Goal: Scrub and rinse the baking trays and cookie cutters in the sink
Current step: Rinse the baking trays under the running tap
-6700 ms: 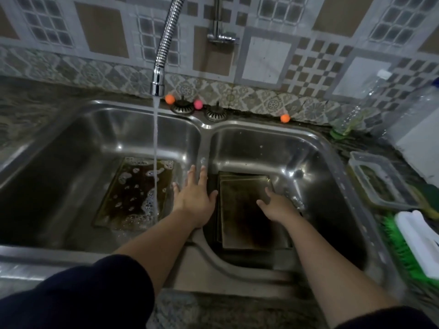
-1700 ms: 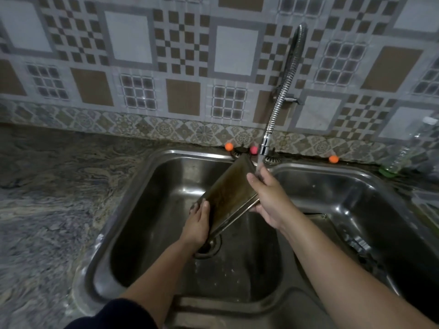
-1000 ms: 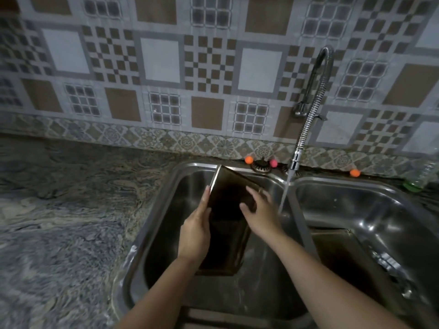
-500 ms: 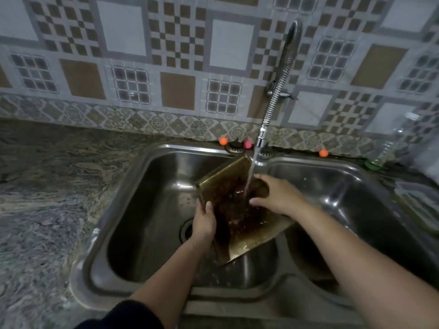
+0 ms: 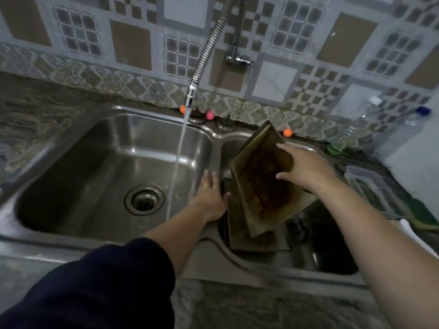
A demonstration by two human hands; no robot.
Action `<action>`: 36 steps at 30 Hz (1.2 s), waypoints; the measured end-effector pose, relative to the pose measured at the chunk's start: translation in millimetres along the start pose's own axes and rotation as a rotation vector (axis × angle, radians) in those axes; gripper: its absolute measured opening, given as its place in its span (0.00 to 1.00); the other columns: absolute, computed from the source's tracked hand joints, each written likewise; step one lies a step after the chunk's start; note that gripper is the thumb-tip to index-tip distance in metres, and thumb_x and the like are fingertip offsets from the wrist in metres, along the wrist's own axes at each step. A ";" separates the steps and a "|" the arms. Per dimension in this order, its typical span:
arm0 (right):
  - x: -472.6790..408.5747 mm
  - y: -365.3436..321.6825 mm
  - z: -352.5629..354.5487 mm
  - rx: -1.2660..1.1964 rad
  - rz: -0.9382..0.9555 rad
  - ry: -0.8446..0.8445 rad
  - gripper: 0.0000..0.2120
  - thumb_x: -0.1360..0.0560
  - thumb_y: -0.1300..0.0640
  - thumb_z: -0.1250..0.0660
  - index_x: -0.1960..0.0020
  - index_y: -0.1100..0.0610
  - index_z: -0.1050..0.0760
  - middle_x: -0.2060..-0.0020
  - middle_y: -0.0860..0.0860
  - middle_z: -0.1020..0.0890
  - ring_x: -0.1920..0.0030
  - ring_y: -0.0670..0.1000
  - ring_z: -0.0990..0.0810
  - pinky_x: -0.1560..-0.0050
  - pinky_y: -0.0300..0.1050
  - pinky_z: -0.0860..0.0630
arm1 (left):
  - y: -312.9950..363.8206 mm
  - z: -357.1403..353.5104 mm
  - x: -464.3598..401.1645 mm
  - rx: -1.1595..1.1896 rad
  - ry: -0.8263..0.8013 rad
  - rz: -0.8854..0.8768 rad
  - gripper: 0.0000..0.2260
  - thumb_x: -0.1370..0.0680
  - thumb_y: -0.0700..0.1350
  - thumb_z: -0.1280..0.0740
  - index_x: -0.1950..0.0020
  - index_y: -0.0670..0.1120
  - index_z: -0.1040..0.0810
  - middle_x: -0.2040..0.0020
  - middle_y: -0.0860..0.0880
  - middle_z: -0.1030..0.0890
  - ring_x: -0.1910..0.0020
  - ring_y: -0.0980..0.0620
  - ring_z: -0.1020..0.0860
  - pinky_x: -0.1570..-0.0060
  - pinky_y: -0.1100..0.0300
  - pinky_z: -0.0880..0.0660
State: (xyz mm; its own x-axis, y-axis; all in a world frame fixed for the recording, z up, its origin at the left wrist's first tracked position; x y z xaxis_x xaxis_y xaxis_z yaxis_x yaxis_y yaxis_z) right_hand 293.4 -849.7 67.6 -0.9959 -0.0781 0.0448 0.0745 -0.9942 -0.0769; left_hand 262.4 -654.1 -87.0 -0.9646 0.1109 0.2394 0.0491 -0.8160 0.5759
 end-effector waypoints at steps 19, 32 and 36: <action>13.5 76.4 -188.9 -0.154 -0.201 -0.412 0.39 0.24 0.41 0.37 0.22 0.43 0.57 0.24 0.57 0.41 0.27 0.59 0.37 0.33 0.54 0.32 | 7.9 0.3 -2.1 -0.417 0.184 0.098 0.34 0.20 0.62 0.52 0.22 0.47 0.62 0.22 0.45 0.61 0.22 0.47 0.54 0.25 0.43 0.58; 11.8 30.8 -145.7 -0.186 -0.108 -0.377 0.30 0.22 0.45 0.38 0.23 0.47 0.45 0.27 0.52 0.33 0.31 0.54 0.30 0.35 0.48 0.31 | 10.6 7.9 9.6 -0.338 0.060 0.039 0.30 0.18 0.59 0.52 0.22 0.48 0.59 0.22 0.46 0.62 0.23 0.47 0.61 0.26 0.42 0.60; -6.8 -8.7 -107.1 -0.298 0.014 -0.246 0.20 0.24 0.46 0.36 0.32 0.42 0.31 0.36 0.49 0.24 0.41 0.51 0.23 0.40 0.46 0.27 | 47.1 58.1 18.7 -0.367 0.253 -0.163 0.25 0.19 0.52 0.44 0.23 0.50 0.43 0.22 0.50 0.48 0.23 0.50 0.53 0.25 0.49 0.50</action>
State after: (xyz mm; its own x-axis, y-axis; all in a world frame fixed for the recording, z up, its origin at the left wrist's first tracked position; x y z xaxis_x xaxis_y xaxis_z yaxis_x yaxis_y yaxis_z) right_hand 294.1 -832.7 -38.6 -0.9505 -0.1426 0.2761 0.0341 -0.9309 -0.3636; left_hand 261.7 -657.5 -10.0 -0.9871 0.1500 -0.0556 -0.1594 -0.9510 0.2649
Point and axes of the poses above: each hand's wrist, its own x-axis away from the middle knuckle, its own z-axis out of the back of the hand, y = z × x, the point moved 7 cm from there along -x, towards the middle knuckle
